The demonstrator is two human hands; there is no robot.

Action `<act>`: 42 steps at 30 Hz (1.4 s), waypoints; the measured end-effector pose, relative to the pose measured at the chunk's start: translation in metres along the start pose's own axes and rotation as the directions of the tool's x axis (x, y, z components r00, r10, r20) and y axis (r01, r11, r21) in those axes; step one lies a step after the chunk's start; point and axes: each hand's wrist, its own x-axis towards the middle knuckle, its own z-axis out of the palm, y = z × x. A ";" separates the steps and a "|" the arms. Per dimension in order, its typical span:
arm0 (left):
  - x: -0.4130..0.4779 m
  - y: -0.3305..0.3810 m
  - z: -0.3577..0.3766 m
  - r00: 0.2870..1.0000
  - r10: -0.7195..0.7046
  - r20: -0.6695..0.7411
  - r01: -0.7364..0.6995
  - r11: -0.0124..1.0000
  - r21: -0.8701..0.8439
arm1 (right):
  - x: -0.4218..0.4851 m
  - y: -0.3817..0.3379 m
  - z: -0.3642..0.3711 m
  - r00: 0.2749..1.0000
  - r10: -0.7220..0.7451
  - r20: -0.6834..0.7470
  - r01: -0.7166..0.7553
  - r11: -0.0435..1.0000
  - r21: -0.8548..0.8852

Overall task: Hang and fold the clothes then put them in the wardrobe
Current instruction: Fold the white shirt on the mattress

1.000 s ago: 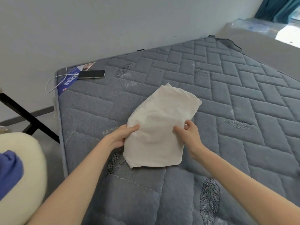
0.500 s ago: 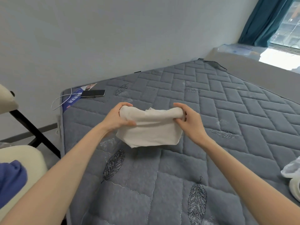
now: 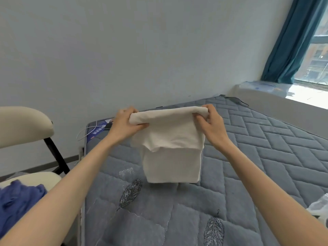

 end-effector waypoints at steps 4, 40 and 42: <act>-0.009 0.029 -0.034 0.991 -0.103 0.081 0.127 0.909 -0.397 | 0.001 -0.031 -0.011 0.987 0.074 -0.143 -0.028 0.953 0.300; 0.022 -0.154 0.133 0.871 -0.480 0.111 0.482 0.876 0.006 | 0.046 0.173 0.161 0.778 0.559 0.287 -0.575 0.817 -0.033; 0.022 -0.157 0.140 0.850 -0.508 0.140 0.525 0.839 -0.141 | 0.046 0.176 0.164 0.790 0.546 0.280 -0.566 0.824 -0.011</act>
